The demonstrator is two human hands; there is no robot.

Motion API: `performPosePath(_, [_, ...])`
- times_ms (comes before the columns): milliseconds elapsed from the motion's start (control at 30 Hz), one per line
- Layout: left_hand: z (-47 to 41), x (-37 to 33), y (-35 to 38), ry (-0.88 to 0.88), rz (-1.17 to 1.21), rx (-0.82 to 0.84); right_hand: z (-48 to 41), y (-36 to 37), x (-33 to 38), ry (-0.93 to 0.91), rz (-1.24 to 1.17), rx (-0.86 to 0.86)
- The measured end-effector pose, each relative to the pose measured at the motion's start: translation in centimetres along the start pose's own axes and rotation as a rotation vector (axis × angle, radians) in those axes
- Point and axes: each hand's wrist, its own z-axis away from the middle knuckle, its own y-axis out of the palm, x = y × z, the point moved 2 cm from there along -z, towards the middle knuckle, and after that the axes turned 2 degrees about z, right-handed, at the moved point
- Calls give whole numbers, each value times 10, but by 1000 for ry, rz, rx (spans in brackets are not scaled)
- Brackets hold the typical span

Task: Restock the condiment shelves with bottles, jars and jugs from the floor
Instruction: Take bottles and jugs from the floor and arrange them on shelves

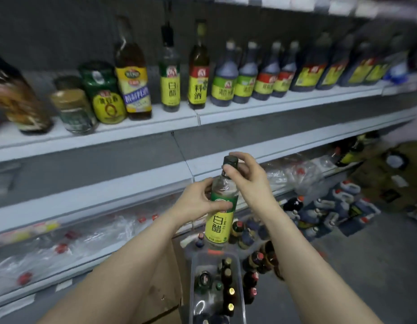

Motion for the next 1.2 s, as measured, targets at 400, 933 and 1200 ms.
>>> performPosePath(400, [7, -133, -91, 217, 46, -154, -30, 10, 122, -198, 40, 33])
performPosePath(933, [-28, -159, -169, 228, -43, -397, -66, 67, 122, -40, 392, 82])
performPosePath(1200, [-64, -157, -149, 187, -87, -528, -110, 61, 101, -53, 597, 33])
